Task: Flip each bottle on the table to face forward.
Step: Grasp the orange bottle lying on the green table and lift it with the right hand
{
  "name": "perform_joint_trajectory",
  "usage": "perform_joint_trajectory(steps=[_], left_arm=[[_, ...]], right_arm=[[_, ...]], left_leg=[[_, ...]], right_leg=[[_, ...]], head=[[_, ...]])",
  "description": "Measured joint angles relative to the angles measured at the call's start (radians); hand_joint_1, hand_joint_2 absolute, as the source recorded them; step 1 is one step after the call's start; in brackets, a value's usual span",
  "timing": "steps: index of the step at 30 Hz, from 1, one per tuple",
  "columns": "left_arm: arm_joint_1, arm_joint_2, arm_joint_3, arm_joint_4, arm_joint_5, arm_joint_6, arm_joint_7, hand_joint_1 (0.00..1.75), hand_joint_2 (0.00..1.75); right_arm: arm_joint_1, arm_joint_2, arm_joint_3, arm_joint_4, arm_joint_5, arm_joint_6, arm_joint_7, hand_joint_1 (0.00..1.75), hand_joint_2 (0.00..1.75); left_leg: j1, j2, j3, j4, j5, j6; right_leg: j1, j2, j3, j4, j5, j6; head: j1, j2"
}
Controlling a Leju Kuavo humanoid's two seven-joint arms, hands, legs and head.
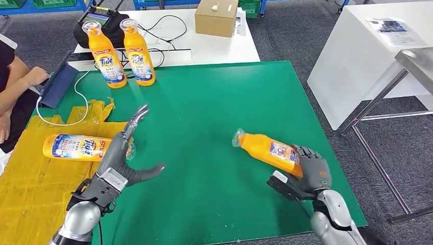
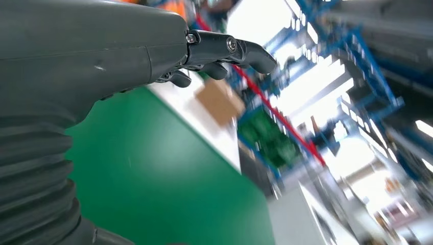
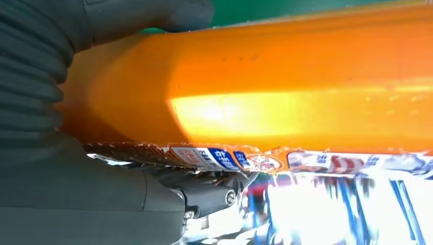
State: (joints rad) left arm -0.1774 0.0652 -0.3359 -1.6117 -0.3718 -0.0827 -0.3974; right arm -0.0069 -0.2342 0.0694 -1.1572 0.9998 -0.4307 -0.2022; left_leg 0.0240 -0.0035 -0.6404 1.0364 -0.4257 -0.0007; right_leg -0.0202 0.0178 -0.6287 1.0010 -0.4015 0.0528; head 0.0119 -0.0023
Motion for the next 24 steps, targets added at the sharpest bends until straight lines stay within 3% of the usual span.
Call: perform_joint_trajectory(steps=[4, 9, 14, 22, 24], left_arm=[[0.006, -0.02, -0.038, 0.005, 0.106, -0.048, 0.032, 0.0, 1.75], [0.007, -0.047, -0.072, 0.027, 0.183, -0.054, 0.054, 0.0, 1.75], [0.007, -0.064, -0.079, 0.041, 0.249, -0.043, 0.087, 0.0, 1.75], [0.006, -0.083, -0.073, 0.065, 0.339, -0.05, 0.122, 0.0, 1.75], [0.006, -0.083, -0.073, 0.069, 0.34, -0.05, 0.123, 0.0, 1.75]], right_arm=[[-0.006, 0.141, -0.007, -0.128, -0.173, -0.156, -0.09, 1.75, 1.75], [-0.005, 0.269, 0.025, -0.242, -0.296, -0.201, -0.17, 1.74, 1.75], [-0.002, 0.326, 0.056, -0.292, -0.361, -0.186, -0.207, 1.73, 1.75], [0.001, 0.368, 0.136, -0.3, -0.389, -0.119, -0.219, 1.71, 1.75], [0.001, 0.371, 0.143, -0.3, -0.391, -0.118, -0.219, 1.6, 1.75]], left_leg=[[0.001, -0.001, -0.001, 0.0, 0.0, -0.001], [0.001, 0.0, -0.001, 0.0, 0.0, 0.0], [0.0, -0.001, -0.002, 0.0, 0.0, 0.0], [0.0, -0.001, -0.002, 0.0, 0.0, 0.0], [0.0, -0.001, -0.002, 0.0, 0.0, 0.0]], right_leg=[[0.001, -0.001, 0.0, 0.0, -0.001, 0.0], [0.0, 0.0, -0.001, 0.0, -0.001, 0.0], [-0.001, -0.001, -0.001, 0.0, -0.002, 0.001], [0.0, -0.001, -0.001, 0.0, -0.002, 0.002], [0.0, -0.001, -0.001, 0.0, -0.002, 0.002]], head=[[0.0, 0.0], [0.001, 0.0], [0.001, 0.0], [0.001, 0.0], [0.001, 0.0]])
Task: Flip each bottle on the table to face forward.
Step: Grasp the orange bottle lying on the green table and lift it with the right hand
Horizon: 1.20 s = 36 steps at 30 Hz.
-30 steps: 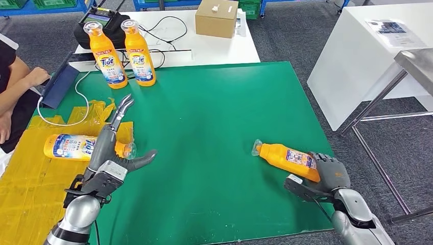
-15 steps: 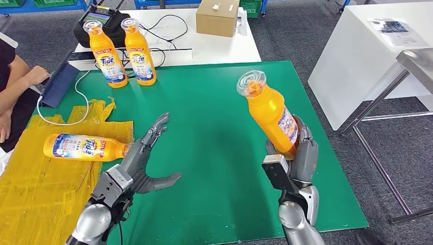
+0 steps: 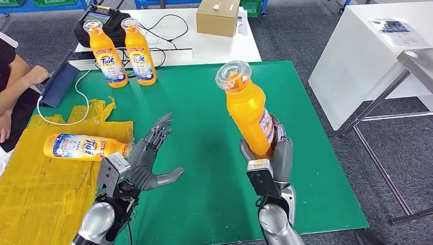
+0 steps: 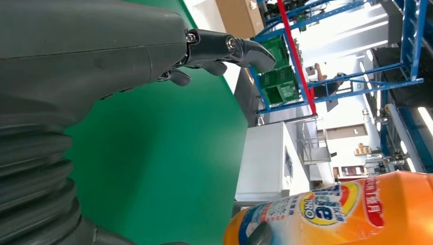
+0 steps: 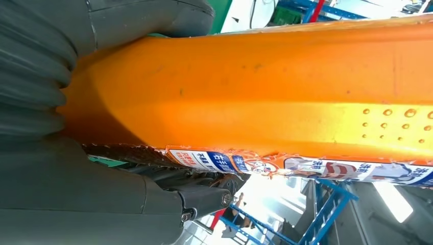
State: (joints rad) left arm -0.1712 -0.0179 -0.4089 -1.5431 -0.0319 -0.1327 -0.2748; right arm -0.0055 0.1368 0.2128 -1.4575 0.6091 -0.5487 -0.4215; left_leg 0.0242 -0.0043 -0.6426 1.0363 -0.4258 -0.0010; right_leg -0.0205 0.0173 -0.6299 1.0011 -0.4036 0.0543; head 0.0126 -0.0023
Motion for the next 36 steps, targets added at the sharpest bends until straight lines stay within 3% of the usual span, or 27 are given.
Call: perform_joint_trajectory(steps=[3, 7, 14, 23, 24, 27, 28, 36], left_arm=[[-0.001, 0.0, 0.0, 0.003, 0.007, -0.001, 0.001, 0.0, 1.75], [-0.016, 0.0, 0.0, 0.013, 0.023, -0.011, 0.002, 0.0, 1.75], [-0.043, -0.007, -0.001, 0.029, 0.07, -0.008, 0.003, 0.0, 1.75], [-0.045, -0.014, 0.0, 0.04, 0.11, 0.011, -0.001, 0.02, 1.75], [-0.045, -0.016, 0.0, 0.042, 0.112, 0.014, -0.003, 0.25, 1.75], [-0.045, -0.022, -0.001, 0.047, 0.114, 0.027, -0.011, 1.54, 1.75], [-0.044, -0.024, -0.001, 0.049, 0.114, 0.029, -0.013, 1.75, 1.75], [-0.044, -0.04, -0.004, 0.072, 0.105, 0.049, -0.027, 1.75, 1.75]], right_arm=[[-0.001, 0.002, 0.014, 0.002, 0.001, 0.031, -0.005, 1.44, 1.75], [-0.02, 0.005, 0.08, 0.051, 0.033, 0.099, -0.012, 1.54, 1.75], [-0.06, 0.023, 0.226, 0.207, 0.065, 0.112, -0.04, 1.59, 1.75], [-0.091, 0.026, 0.288, 0.289, 0.053, 0.112, -0.041, 1.65, 1.75], [-0.094, 0.026, 0.291, 0.294, 0.051, 0.112, -0.04, 1.65, 1.75], [-0.102, 0.026, 0.297, 0.311, 0.047, 0.114, -0.035, 1.67, 1.75], [-0.104, 0.026, 0.299, 0.316, 0.045, 0.114, -0.033, 1.69, 1.75], [-0.113, 0.026, 0.302, 0.341, 0.035, 0.102, -0.03, 1.74, 1.75]], left_leg=[[0.0, 0.0, 0.0, 0.0, 0.0, 0.0], [0.0, 0.0, -0.001, 0.0, 0.0, 0.0], [0.001, 0.0, -0.001, 0.0, 0.0, 0.0], [0.0, 0.0, -0.001, 0.0, 0.0, 0.0], [0.0, 0.0, -0.001, 0.0, 0.0, 0.0], [0.0, 0.0, -0.001, 0.0, 0.0, 0.0], [0.0, 0.0, -0.001, 0.0, 0.0, 0.0], [0.0, 0.0, -0.001, 0.0, 0.0, 0.0]], right_leg=[[0.0, 0.0, 0.0, 0.0, 0.0, 0.0], [0.0, 0.0, 0.0, 0.0, 0.0, 0.0], [0.0, 0.0, -0.001, 0.0, 0.0, 0.0], [0.0, 0.0, -0.001, 0.0, 0.0, 0.0], [0.0, 0.0, -0.001, 0.0, 0.0, 0.0], [0.0, 0.0, -0.001, 0.0, 0.0, 0.0], [0.0, 0.0, -0.001, 0.0, 0.0, 0.0], [0.0, 0.0, -0.002, 0.0, 0.0, 0.0]], head=[[0.0, 0.0], [0.0, 0.0], [0.0, 0.0], [0.0, 0.0], [0.0, 0.0], [0.0, 0.0], [0.0, 0.0], [0.0, 0.0]])
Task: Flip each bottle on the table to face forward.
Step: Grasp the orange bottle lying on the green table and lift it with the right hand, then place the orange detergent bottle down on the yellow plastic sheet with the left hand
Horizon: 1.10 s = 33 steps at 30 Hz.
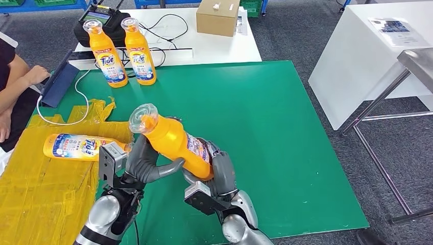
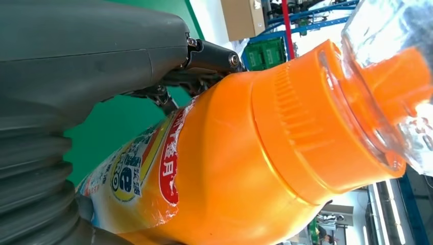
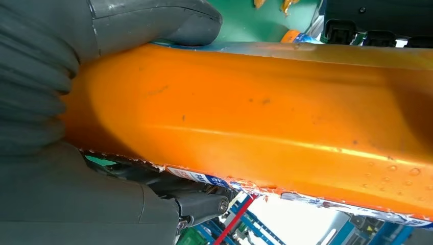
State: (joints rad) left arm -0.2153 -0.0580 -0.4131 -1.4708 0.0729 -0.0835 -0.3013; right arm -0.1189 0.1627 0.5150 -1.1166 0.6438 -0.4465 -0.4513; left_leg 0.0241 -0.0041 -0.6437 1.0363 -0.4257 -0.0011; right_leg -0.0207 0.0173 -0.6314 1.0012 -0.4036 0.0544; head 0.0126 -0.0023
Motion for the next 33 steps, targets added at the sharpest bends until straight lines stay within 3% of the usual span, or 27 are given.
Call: perform_joint_trajectory(steps=[17, 18, 21, 22, 25, 30, 33], left_arm=[[-0.009, -0.016, -0.009, 0.039, -0.001, -0.007, -0.006, 1.75, 1.75], [-0.01, -0.016, -0.009, 0.04, -0.001, -0.007, -0.006, 1.75, 1.75], [-0.012, -0.017, -0.01, 0.044, -0.001, -0.008, -0.006, 1.75, 1.75], [-0.014, -0.018, -0.01, 0.045, -0.001, -0.008, -0.006, 1.75, 1.75], [-0.018, -0.017, -0.011, 0.046, -0.031, 0.012, -0.015, 1.75, 1.75], [-0.022, 0.004, -0.013, 0.017, -0.39, 0.196, -0.037, 1.75, 1.75], [-0.023, 0.022, -0.012, -0.008, -0.454, 0.212, -0.031, 1.75, 1.75]], right_arm=[[0.0, -0.006, 0.005, 0.009, -0.006, 0.0, 0.008, 1.71, 1.75], [0.0, -0.007, 0.005, 0.009, -0.007, 0.0, 0.008, 1.58, 1.75], [0.0, -0.008, 0.005, 0.01, -0.01, 0.0, 0.009, 0.35, 1.75], [0.0, -0.009, 0.005, 0.01, -0.012, 0.0, 0.009, 0.04, 1.75], [0.0, -0.009, 0.006, 0.012, -0.012, 0.006, 0.012, 0.0, 1.75], [0.014, -0.022, -0.007, -0.024, -0.009, 0.017, 0.027, 0.0, 1.75], [0.025, -0.032, -0.021, -0.059, -0.003, 0.022, 0.033, 0.0, 1.75]], left_leg=[[0.0, 0.0, 0.0, 0.0, 0.0, 0.0], [0.0, 0.0, 0.0, 0.0, 0.0, 0.0], [0.0, 0.0, 0.0, 0.0, 0.0, 0.0], [0.0, 0.0, 0.0, 0.0, 0.0, 0.0], [0.0, 0.0, 0.0, 0.0, 0.0, 0.0], [0.0, 0.0, 0.0, 0.0, 0.0, 0.0], [0.0, 0.0, 0.0, 0.0, 0.0, 0.0]], right_leg=[[0.0, 0.0, 0.0, 0.0, 0.0, 0.0], [0.0, 0.0, 0.0, 0.0, 0.0, 0.0], [0.0, 0.0, 0.0, 0.0, 0.0, 0.0], [0.0, 0.0, 0.0, 0.0, 0.0, 0.0], [0.0, 0.0, 0.0, 0.0, 0.0, 0.0], [0.0, 0.0, 0.0, 0.0, 0.0, 0.0], [0.0, 0.0, 0.0, 0.0, 0.0, 0.0]], head=[[0.0, 0.0], [0.0, 0.0], [0.0, 0.0], [0.0, 0.0], [0.0, 0.0], [0.0, 0.0], [0.0, 0.0]])
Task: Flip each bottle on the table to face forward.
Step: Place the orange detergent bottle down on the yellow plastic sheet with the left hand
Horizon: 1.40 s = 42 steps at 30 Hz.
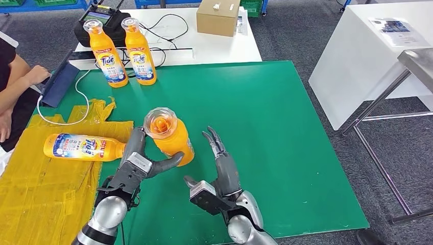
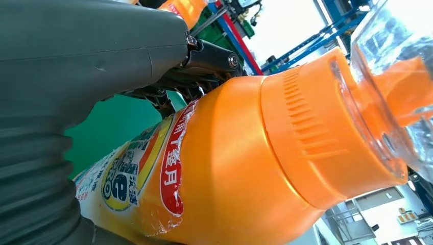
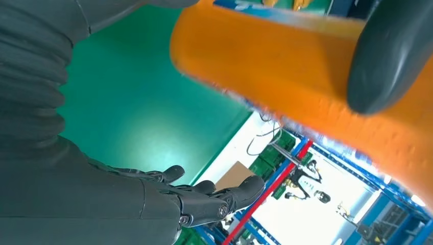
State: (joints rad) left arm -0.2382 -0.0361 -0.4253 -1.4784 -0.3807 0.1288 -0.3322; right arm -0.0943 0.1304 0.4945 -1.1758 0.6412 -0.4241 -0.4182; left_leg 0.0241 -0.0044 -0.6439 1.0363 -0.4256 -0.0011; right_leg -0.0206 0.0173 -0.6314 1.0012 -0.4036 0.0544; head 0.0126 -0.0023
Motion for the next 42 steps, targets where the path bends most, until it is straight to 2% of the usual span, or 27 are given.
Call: perform_joint_trajectory(steps=[4, 7, 10, 13, 17, 22, 26, 30, 35, 36, 39, 40, 42], left_arm=[[-0.002, 0.013, -0.001, -0.015, -0.045, -0.001, 0.011, 1.75, 1.75], [-0.011, 0.046, -0.007, -0.017, -0.207, -0.006, 0.057, 1.75, 1.75], [-0.02, 0.101, -0.014, -0.012, -0.445, -0.006, 0.144, 1.75, 1.75], [-0.044, 0.168, -0.022, 0.028, -0.694, -0.033, 0.276, 1.75, 1.75], [-0.075, 0.262, -0.027, 0.127, -0.907, -0.074, 0.396, 1.75, 1.75], [-0.082, 0.366, -0.023, 0.23, -0.987, -0.131, 0.412, 1.75, 1.75], [-0.086, 0.423, -0.024, 0.288, -1.006, -0.165, 0.41, 1.75, 1.75], [-0.088, 0.459, -0.02, 0.315, -1.009, -0.174, 0.416, 1.75, 1.75], [-0.087, 0.471, -0.017, 0.327, -0.995, -0.177, 0.407, 1.71, 1.75], [-0.087, 0.471, -0.018, 0.329, -0.99, -0.177, 0.399, 1.58, 1.75], [-0.087, 0.47, -0.02, 0.335, -0.973, -0.172, 0.375, 0.3, 1.75], [-0.087, 0.469, -0.021, 0.337, -0.968, -0.169, 0.371, 0.0, 1.75], [-0.085, 0.465, -0.023, 0.341, -0.961, -0.16, 0.365, 0.0, 1.75]], right_arm=[[0.01, -0.006, -0.01, -0.03, 0.002, 0.005, 0.004, 0.0, 1.75], [0.027, -0.012, -0.028, -0.071, -0.001, 0.014, 0.006, 0.0, 1.75], [0.059, -0.021, -0.064, -0.148, -0.032, 0.047, 0.009, 0.0, 1.75], [0.099, -0.029, -0.118, -0.241, -0.079, 0.087, 0.006, 0.0, 1.75], [0.141, -0.031, -0.204, -0.333, -0.113, 0.109, -0.005, 0.0, 1.75], [0.162, -0.031, -0.282, -0.377, -0.121, 0.113, -0.01, 0.0, 1.75], [0.168, -0.031, -0.317, -0.391, -0.12, 0.1, -0.015, 0.0, 1.75], [0.178, -0.03, -0.347, -0.407, -0.117, 0.079, -0.02, 0.0, 1.75], [0.188, -0.03, -0.373, -0.421, -0.118, 0.075, -0.023, 0.0, 1.75], [0.188, -0.03, -0.374, -0.422, -0.118, 0.074, -0.023, 0.0, 1.75], [0.188, -0.03, -0.376, -0.423, -0.117, 0.073, -0.024, 0.0, 1.75], [0.188, -0.03, -0.377, -0.423, -0.117, 0.072, -0.025, 0.0, 1.75], [0.188, -0.03, -0.377, -0.423, -0.116, 0.069, -0.025, 0.0, 1.75]], left_leg=[[0.0, 0.0, 0.0, 0.0, 0.0, 0.0], [0.0, 0.0, 0.0, 0.0, 0.0, 0.0], [0.0, 0.0, 0.0, 0.0, 0.0, 0.0], [0.0, 0.0, 0.0, 0.0, 0.0, 0.0], [0.001, 0.002, 0.001, 0.0, 0.0, -0.001], [0.001, 0.002, 0.001, 0.0, 0.0, -0.001], [0.001, 0.002, 0.001, 0.0, 0.0, -0.001], [0.001, 0.002, 0.001, 0.0, 0.0, -0.001], [0.001, 0.001, 0.001, 0.0, 0.0, -0.002], [0.001, 0.001, 0.001, 0.0, 0.0, -0.002], [0.001, 0.001, 0.002, 0.0, 0.0, -0.002], [0.001, 0.001, 0.002, 0.0, 0.0, -0.002], [0.001, 0.001, 0.003, 0.0, 0.0, -0.002]], right_leg=[[0.0, 0.0, 0.0, 0.0, 0.0, 0.0], [0.0, 0.0, 0.0, 0.0, 0.0, 0.0], [0.0, 0.0, -0.001, 0.0, 0.0, 0.0], [0.0, 0.0, -0.001, 0.0, 0.0, 0.0], [0.0, 0.002, -0.001, 0.0, 0.0, 0.0], [0.0, 0.003, -0.001, 0.0, 0.0, -0.001], [0.0, 0.003, -0.001, 0.0, 0.0, 0.0], [0.0, 0.003, -0.001, 0.0, 0.0, -0.001], [0.0, 0.003, 0.0, 0.0, 0.0, -0.001], [0.0, 0.003, 0.0, 0.0, 0.0, -0.001], [0.0, 0.003, 0.001, 0.0, 0.0, -0.001], [0.0, 0.003, 0.001, 0.0, 0.0, -0.001], [0.0, 0.003, 0.001, 0.0, 0.0, -0.001]], head=[[0.0, 0.0], [0.0, 0.0], [0.0, 0.0], [0.0, 0.0], [0.0, 0.0], [0.0, 0.0], [0.0, 0.0], [0.0, 0.0], [0.0, 0.0], [0.0, 0.0], [0.0, 0.0], [0.0, 0.0], [0.0, 0.0]])
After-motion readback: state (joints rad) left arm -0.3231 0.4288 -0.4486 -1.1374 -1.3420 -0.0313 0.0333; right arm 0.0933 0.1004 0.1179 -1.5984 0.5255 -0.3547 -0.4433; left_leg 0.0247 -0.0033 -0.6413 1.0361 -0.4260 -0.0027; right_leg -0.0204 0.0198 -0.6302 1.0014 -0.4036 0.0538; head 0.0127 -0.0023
